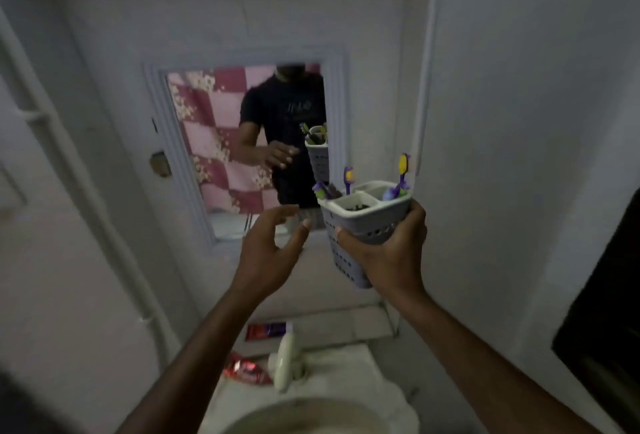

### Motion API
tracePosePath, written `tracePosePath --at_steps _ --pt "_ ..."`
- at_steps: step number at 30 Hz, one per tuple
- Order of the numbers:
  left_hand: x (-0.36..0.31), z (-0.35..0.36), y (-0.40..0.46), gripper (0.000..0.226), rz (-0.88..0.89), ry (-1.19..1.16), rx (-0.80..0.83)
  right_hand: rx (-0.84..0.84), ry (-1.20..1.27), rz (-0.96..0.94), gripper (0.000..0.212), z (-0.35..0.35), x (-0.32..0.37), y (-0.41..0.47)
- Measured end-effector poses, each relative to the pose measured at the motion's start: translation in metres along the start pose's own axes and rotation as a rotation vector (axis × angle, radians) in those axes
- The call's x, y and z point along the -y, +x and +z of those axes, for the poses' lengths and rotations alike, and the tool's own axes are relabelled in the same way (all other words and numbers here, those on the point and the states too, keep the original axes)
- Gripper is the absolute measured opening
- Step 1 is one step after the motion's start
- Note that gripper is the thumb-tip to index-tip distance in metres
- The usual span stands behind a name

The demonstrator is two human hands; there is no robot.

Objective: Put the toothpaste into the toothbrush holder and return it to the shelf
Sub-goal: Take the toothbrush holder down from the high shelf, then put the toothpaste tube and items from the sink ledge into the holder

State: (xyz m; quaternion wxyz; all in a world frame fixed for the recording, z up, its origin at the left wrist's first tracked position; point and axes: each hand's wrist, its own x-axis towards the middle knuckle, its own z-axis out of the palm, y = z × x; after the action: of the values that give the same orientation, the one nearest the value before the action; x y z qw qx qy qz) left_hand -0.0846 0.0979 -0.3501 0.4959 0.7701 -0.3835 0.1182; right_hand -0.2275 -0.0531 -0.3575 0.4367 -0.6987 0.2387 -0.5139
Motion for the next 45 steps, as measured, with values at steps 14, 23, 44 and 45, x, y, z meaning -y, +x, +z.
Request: tracePosePath --at_steps 14,23,44,45 --pt "0.214 0.024 -0.178 0.015 -0.449 0.142 0.136 0.292 -0.435 0.551 0.118 0.033 -0.168 -0.153" --pt "0.302 0.039 -0.219 0.037 -0.428 0.471 0.403 0.347 -0.642 0.602 0.127 0.067 -0.208 -0.161" --pt "0.322 0.043 -0.174 0.03 -0.481 0.509 0.557 0.458 -0.458 0.568 0.123 0.085 -0.227 -0.187" --pt "0.313 0.039 -0.17 0.03 -0.627 0.327 0.488 0.459 -0.451 0.574 0.124 0.085 -0.227 -0.187"
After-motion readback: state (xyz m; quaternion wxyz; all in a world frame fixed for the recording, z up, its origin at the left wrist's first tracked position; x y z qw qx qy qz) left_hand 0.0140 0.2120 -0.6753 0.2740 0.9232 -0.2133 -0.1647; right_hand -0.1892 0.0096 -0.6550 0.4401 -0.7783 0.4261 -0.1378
